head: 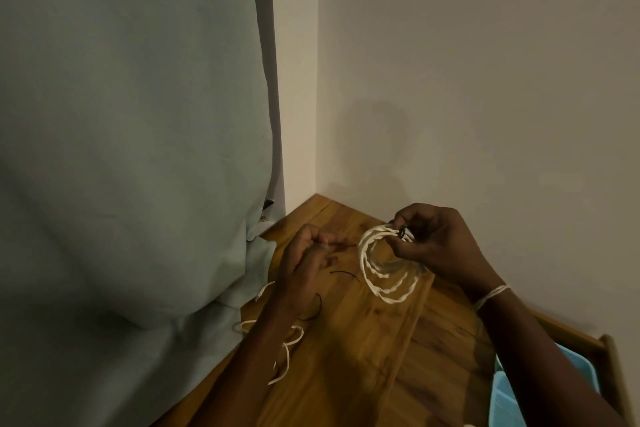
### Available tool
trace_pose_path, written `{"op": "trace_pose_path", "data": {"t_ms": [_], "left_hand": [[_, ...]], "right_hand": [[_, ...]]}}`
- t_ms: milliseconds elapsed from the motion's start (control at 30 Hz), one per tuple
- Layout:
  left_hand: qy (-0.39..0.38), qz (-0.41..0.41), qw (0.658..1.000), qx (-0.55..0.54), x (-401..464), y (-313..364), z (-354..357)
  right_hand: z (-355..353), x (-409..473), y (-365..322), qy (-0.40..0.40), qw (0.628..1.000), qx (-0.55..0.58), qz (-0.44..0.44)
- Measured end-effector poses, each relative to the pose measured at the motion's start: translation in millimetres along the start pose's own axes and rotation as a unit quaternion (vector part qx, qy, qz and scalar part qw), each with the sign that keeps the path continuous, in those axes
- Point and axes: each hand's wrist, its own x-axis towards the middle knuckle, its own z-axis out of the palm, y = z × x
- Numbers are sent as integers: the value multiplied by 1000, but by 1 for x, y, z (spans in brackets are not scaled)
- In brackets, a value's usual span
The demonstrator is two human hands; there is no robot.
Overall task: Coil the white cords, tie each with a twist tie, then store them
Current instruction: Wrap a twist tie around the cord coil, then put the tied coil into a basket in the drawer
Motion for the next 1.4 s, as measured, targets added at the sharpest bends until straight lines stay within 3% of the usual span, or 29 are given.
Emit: {"op": "trace_pose_path", "data": {"t_ms": [133, 267, 467, 667, 833, 967, 1133, 1300, 1400], "left_hand": [[-29, -57, 998, -14, 1, -2, 0], [-85, -106, 989, 61, -5, -15, 24], [-196, -152, 969, -11, -35, -47, 107], [-263, -258, 928, -55, -61, -89, 194], [-291, -362, 886, -2, -105, -156, 257], [-341, -429, 834, 56, -161, -220, 295], [-335, -496, 787, 148, -215, -287, 324], [-318, -513, 764, 228, -232, -329, 337], [-304, -480, 782, 257, -233, -333, 345]], "right_hand": [[-3, -10, 1, -19, 999, -38, 29], [-14, -30, 8, -14, 995, -67, 72], [-48, -90, 33, 81, 978, -74, 175], [-77, -179, 66, 207, 923, -64, 317], [-88, -284, 111, 248, 855, -39, 453], [-81, -370, 148, 221, 797, -30, 561], [-71, -452, 194, 131, 765, -63, 628], [-64, -449, 214, 30, 750, -159, 641], [-58, -444, 221, 29, 746, -197, 635]]}}
